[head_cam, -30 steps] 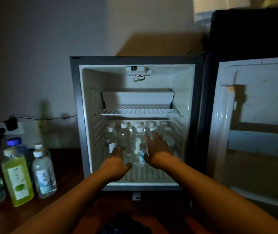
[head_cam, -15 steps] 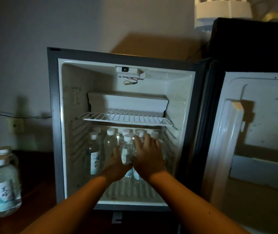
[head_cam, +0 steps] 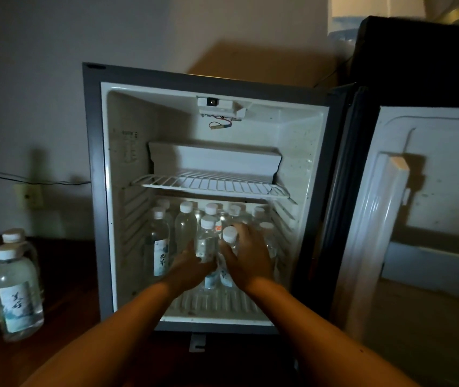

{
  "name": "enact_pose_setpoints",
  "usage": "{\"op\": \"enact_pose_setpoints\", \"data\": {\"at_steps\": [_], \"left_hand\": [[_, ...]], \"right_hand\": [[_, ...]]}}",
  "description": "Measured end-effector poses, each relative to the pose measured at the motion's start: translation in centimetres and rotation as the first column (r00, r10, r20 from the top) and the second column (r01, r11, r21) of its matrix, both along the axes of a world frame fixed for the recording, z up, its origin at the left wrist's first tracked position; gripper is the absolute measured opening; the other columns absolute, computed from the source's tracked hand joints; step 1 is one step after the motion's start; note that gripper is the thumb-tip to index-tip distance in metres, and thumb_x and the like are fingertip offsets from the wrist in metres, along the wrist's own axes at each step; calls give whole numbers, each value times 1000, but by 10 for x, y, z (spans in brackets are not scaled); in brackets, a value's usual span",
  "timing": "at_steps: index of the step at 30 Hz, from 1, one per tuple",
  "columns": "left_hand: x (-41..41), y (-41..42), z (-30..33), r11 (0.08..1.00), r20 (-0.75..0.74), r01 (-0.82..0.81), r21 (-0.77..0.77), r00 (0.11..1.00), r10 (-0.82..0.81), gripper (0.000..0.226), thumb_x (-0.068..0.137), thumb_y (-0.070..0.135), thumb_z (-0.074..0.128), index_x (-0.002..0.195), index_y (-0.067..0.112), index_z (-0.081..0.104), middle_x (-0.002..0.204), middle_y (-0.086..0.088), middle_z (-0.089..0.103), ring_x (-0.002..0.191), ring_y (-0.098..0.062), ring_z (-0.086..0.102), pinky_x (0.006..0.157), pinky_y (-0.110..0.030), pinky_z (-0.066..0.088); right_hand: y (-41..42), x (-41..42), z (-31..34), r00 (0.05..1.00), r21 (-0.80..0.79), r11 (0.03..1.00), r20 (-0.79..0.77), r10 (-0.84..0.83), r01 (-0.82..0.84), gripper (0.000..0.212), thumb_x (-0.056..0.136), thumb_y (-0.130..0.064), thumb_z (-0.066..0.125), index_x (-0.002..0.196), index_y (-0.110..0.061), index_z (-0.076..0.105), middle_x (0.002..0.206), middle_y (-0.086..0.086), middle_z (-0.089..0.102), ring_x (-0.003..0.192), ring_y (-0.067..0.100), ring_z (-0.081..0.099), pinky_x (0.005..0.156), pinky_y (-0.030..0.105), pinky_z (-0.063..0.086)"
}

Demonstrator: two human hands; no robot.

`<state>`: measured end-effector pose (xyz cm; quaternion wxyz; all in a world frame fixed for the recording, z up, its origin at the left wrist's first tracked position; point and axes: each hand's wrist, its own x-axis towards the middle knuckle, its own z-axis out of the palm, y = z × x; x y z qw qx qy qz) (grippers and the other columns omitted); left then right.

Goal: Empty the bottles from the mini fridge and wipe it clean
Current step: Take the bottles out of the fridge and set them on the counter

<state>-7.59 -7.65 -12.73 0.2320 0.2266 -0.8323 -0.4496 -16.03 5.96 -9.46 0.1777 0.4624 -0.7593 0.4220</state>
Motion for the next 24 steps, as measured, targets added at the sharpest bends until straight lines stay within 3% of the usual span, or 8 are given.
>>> {"op": "enact_pose_setpoints", "data": {"at_steps": [3,6,9,11,13,16,20,24], "left_hand": [[5,-8,-4,998,-5,39,58,999,-39,77,69,55,73,133,39,35,126,0,58,104,-17,64,89,-45,54],[11,-8,-5,993,-34,72,90,997,-69,68,76,62,65,133,36,41,115,4,64,98,-11,67,91,-46,52],[20,-2,-4,992,-45,82,97,996,-78,66,73,58,69,130,38,43,114,6,65,104,-13,64,93,-47,51],[25,-1,-5,993,-40,66,99,997,-62,76,64,51,75,131,38,41,119,5,60,109,-16,59,96,-46,49],[30,5,-2,995,-38,50,90,998,-47,72,66,50,78,127,32,43,117,4,59,107,-15,59,96,-43,48],[45,11,-2,997,-65,0,82,998,5,53,77,36,77,117,31,43,101,12,57,97,-13,60,83,-32,49],[79,13,-4,997,-107,-47,53,993,53,58,69,32,84,116,29,50,98,12,62,90,-8,64,77,-26,53],[92,18,-1,998,-151,2,66,989,8,58,66,30,87,115,29,55,103,5,68,89,-7,69,73,-22,57]], "right_hand": [[2,7,5,987,13,1000,162,12,-14,28,93,-42,53,113,-23,53,104,-3,59,97,17,57,78,31,45],[8,17,12,958,128,987,279,61,-100,34,91,-38,61,120,-23,51,111,-4,60,98,12,56,79,27,43],[10,21,6,975,305,947,222,29,-97,43,84,-29,70,122,-22,50,119,-2,59,106,14,58,86,30,50],[9,22,-2,983,313,949,184,-24,-35,46,82,-32,72,121,-24,49,120,-1,60,108,19,60,87,32,52],[9,25,-5,975,256,967,211,-69,13,59,78,-38,75,127,-26,45,123,-2,60,109,19,60,85,30,51],[12,29,-12,896,41,999,444,-28,11,84,72,-38,83,141,-22,36,133,-2,55,116,20,57,91,30,49],[15,46,-17,729,-157,986,668,151,-60,56,72,-29,84,118,-18,54,106,-4,67,93,13,66,67,18,48],[16,50,-15,662,-267,963,715,224,-37,58,68,-41,85,114,-22,56,107,-7,63,95,12,62,73,24,49]]}}
